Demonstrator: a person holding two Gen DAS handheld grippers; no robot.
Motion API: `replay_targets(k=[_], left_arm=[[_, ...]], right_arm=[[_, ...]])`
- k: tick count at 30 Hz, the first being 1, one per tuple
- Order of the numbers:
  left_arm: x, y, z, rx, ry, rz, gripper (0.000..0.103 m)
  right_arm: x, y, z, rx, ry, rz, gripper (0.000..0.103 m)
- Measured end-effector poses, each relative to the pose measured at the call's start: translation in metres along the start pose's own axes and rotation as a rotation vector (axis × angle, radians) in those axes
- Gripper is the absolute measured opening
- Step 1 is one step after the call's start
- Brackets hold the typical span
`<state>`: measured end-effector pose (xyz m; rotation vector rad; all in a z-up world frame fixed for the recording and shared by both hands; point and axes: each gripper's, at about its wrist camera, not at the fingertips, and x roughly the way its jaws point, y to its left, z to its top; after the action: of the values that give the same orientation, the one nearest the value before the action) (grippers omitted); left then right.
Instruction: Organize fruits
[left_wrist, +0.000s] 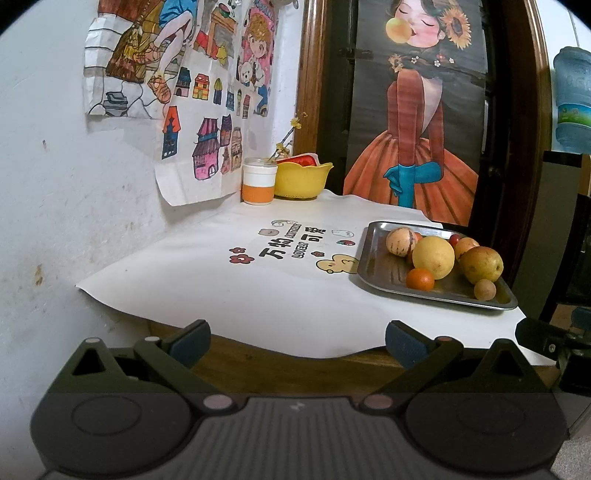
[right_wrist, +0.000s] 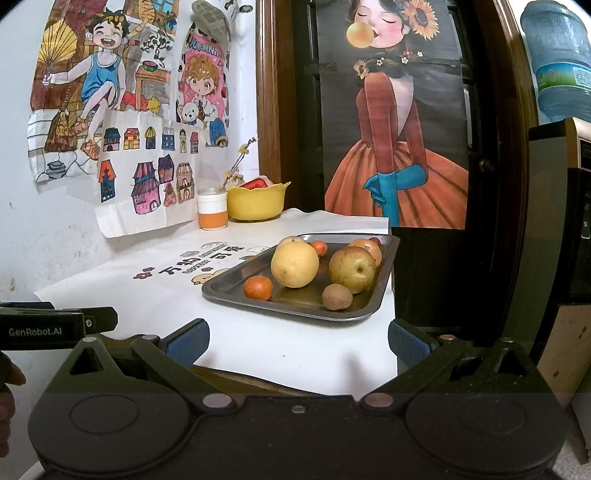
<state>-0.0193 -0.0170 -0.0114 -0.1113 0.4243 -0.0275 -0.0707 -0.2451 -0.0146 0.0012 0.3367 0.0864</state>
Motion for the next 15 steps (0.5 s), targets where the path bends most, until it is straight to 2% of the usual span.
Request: replay_targets(k=[15], left_arm=[[0.0000, 0.0001, -0.0014, 0.001, 0.005, 0.003, 0.103]], right_arm=[[0.0010, 0.0024, -0.0024, 0.001, 0.010, 0.002, 0.102]])
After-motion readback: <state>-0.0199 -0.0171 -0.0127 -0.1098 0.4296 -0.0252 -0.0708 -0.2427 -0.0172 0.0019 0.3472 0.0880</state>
